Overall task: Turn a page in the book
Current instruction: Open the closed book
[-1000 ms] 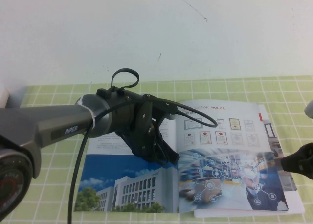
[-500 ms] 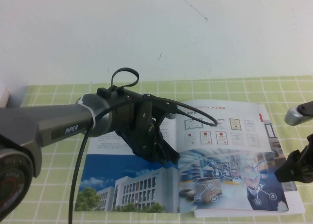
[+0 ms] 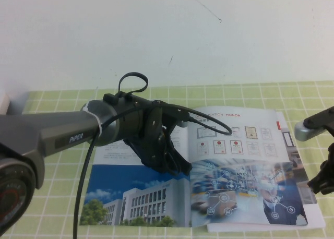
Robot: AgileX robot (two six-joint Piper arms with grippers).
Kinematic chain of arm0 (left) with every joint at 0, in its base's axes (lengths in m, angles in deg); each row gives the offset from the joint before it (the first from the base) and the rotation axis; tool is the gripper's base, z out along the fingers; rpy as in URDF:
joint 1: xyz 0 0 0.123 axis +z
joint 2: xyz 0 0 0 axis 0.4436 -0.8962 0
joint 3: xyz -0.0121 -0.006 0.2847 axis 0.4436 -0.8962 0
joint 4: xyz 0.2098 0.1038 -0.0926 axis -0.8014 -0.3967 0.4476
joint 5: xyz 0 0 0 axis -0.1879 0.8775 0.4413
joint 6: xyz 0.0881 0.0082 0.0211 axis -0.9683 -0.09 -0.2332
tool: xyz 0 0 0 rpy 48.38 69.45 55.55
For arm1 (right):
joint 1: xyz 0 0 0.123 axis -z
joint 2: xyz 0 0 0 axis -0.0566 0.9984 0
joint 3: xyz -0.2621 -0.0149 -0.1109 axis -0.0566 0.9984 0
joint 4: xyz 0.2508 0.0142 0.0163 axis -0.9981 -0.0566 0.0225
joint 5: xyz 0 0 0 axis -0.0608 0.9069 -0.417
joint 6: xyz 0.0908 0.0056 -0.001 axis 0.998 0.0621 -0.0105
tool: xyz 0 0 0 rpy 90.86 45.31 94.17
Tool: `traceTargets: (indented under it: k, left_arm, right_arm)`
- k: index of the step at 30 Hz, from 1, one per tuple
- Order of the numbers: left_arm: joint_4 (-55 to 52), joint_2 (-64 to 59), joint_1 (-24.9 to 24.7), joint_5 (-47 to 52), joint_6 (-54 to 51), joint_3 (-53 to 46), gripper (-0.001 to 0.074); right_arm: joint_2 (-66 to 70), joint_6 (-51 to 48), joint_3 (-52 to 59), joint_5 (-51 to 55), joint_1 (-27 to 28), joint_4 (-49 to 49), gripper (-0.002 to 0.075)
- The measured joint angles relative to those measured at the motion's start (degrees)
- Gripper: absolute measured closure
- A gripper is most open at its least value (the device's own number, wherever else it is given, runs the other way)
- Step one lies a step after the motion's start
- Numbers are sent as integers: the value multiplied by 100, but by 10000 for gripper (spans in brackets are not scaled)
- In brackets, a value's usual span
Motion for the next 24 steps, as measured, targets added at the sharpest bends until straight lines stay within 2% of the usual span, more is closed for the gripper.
traceTargets:
  k: [2,4,9,12,24]
  left_arm:
    - [12,0,0,0,0,0,739]
    - [12,0,0,0,0,0,739]
    - [12,0,0,0,0,0,739]
    - [12,0,0,0,0,0,739]
    - [20,0,0,0,-33,0,739]
  right_arm:
    - [68,0,14,-176,78,-305,712]
    - [135,-206,24,-275,224,-760,674]
    - [417,-1150,24,-365,503,-2019,444]
    - [589,-1532,24,-377,523,-2464,382]
    - [1007,-1706,24,-574,532,-2781,372]
